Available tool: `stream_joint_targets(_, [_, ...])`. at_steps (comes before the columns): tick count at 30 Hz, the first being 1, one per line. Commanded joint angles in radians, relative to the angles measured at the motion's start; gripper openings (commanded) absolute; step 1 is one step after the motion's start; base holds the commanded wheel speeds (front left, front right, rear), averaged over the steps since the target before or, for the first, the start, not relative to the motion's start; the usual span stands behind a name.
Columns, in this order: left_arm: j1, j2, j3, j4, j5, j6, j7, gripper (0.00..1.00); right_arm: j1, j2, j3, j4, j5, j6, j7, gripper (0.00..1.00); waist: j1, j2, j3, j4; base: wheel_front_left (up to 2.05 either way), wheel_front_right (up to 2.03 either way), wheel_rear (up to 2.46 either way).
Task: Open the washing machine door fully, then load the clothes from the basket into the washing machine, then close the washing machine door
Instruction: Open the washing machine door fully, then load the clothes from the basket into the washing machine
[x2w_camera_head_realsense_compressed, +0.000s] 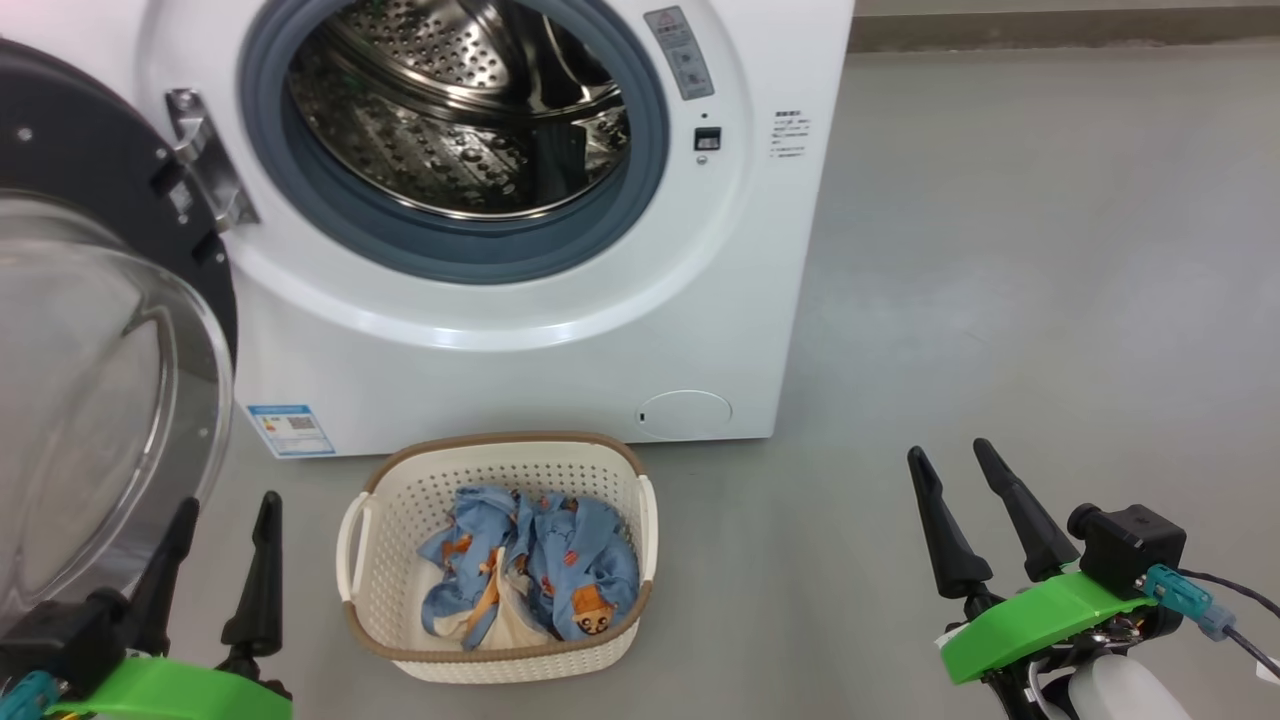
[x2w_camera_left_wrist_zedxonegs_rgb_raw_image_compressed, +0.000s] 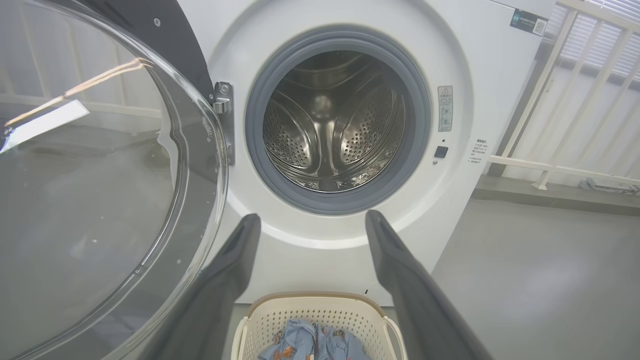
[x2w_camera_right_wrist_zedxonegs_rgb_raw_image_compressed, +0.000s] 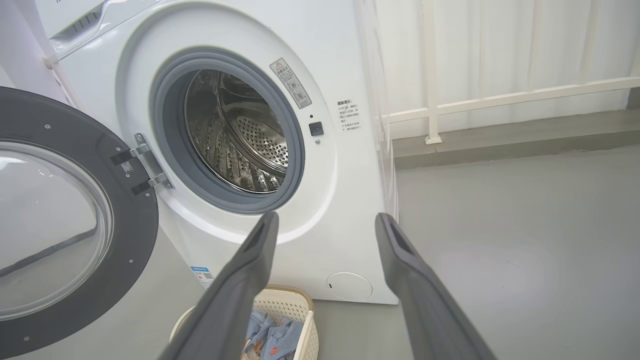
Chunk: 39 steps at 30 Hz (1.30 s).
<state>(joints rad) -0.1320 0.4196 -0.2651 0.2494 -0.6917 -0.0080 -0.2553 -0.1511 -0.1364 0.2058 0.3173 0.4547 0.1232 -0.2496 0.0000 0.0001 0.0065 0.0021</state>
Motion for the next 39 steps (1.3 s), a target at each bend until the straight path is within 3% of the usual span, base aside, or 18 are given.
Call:
stream_joint_targets(1, [-0.013,0.023,0.056,-0.029,0.016,-0.002,-0.006,1.00,-0.023,-0.014,0.026,-0.026,0.015,0.008,-0.012,1.00,0.0000,-0.0001,0.001,-0.020,0.00,0.00,0.00])
stream_joint_targets(15, [0.019,-0.048,0.110,-0.013,0.072,-0.046,-0.006,1.00,-0.022,-0.019,0.011,-0.035,0.013,0.008,-0.012,1.00,0.0000,-0.0001,0.000,-0.045,0.00,0.00,0.00])
stream_joint_targets(39, [0.014,-0.077,0.148,0.023,0.157,-0.094,-0.006,1.00,-0.021,-0.020,0.002,-0.036,0.010,0.008,-0.012,1.00,0.0000,-0.0001,0.001,-0.029,0.00,0.00,0.00])
